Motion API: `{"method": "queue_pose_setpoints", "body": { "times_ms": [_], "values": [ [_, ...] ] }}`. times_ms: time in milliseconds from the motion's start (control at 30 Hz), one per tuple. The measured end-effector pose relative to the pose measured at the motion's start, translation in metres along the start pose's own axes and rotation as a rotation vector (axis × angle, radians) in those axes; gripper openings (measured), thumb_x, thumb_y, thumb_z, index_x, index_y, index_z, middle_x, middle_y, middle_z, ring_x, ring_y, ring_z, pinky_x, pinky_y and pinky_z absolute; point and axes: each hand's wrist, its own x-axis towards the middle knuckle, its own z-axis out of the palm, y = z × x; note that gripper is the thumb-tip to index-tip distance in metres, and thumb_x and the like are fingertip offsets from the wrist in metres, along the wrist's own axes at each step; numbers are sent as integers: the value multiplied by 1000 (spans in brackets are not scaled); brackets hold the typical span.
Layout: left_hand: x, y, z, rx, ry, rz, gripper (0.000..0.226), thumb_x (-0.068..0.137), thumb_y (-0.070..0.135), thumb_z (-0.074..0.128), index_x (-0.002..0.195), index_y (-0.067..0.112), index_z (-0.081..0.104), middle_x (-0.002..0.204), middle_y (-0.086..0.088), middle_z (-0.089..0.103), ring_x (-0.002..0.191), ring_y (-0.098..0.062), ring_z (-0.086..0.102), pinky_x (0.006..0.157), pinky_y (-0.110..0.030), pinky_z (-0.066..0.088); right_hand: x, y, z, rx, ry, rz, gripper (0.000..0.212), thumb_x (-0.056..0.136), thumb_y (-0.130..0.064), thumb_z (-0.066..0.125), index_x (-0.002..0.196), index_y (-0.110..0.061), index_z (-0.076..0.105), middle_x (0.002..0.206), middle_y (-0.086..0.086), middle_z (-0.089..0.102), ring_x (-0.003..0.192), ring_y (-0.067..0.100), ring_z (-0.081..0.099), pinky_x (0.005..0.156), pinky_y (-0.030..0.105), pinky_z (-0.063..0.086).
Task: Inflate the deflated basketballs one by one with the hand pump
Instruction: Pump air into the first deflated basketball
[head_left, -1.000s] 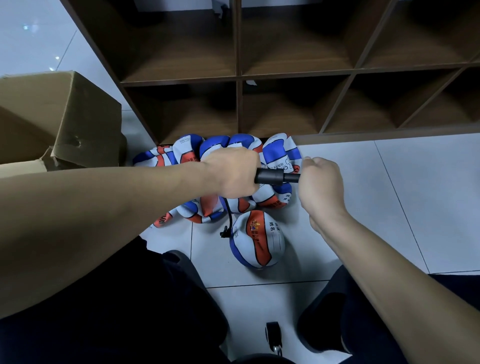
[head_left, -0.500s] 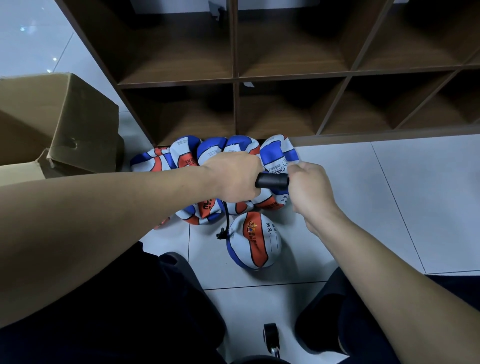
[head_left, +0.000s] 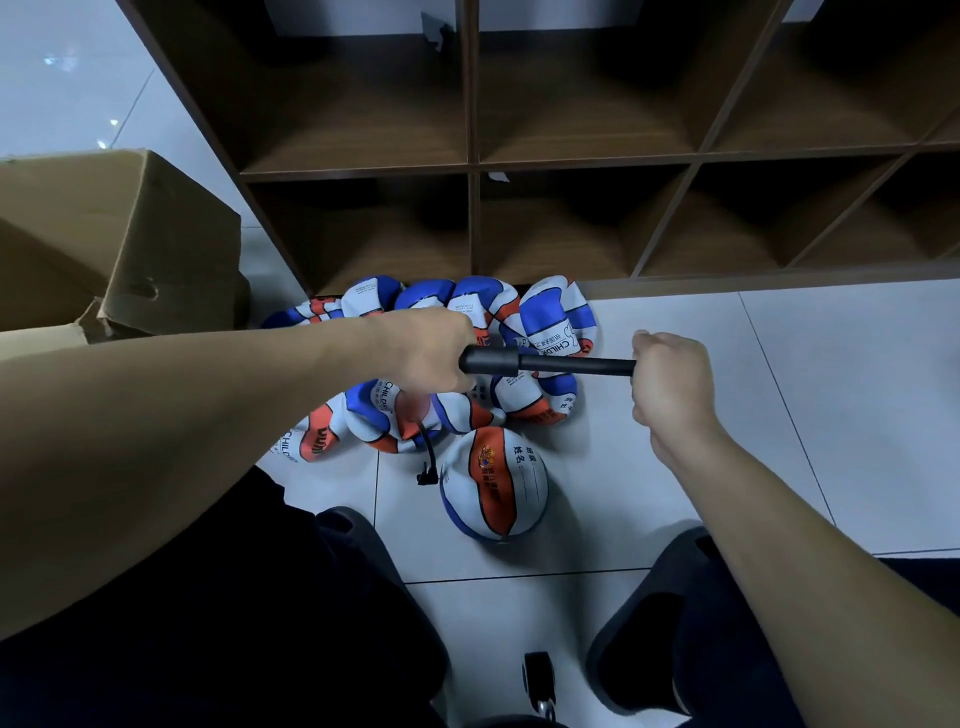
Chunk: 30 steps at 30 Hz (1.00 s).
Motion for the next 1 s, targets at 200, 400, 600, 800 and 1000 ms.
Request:
{"method": "queue_pose_setpoints", "body": {
  "times_ms": [200,400,600,800,1000],
  "values": [
    [-1,21,6,168,149,10,16,96,32,64,81,29,59,72,1,66,64,-21,64,54,-32,49,-22,3,19,-6,29,-14,42,99,-18,48,61,-20,30,45,-11,29,58,26,29,58,34,24],
    [1,36,11,172,193,20,14,93,29,64,81,27,59,73,1,64,64,-20,62,55,-32,48,-29,2,30,42,-10,2,48,102,-17,48,58,-22,32,36,-14,29,56,24,29,55,32,22],
    [5,45,10,197,241,47,12,91,31,63,81,26,59,74,2,65,66,-21,63,55,-32,49,-28,-1,39,51,0,-23,39,102,-22,51,64,-17,44,57,-1,44,58,27,38,58,34,30],
    [9,53,15,227,229,77,11,88,30,63,81,24,59,72,1,64,63,-22,62,53,-32,50,-29,4,40,90,-131,104,19,96,-26,52,79,-17,56,70,19,51,58,24,34,51,31,26],
    [12,51,15,149,212,111,12,89,30,63,78,24,61,70,1,63,63,-22,63,52,-32,47,-20,-3,18,93,-176,159,32,99,-14,56,69,-20,48,51,-2,32,41,17,24,48,27,16]
  ]
}}
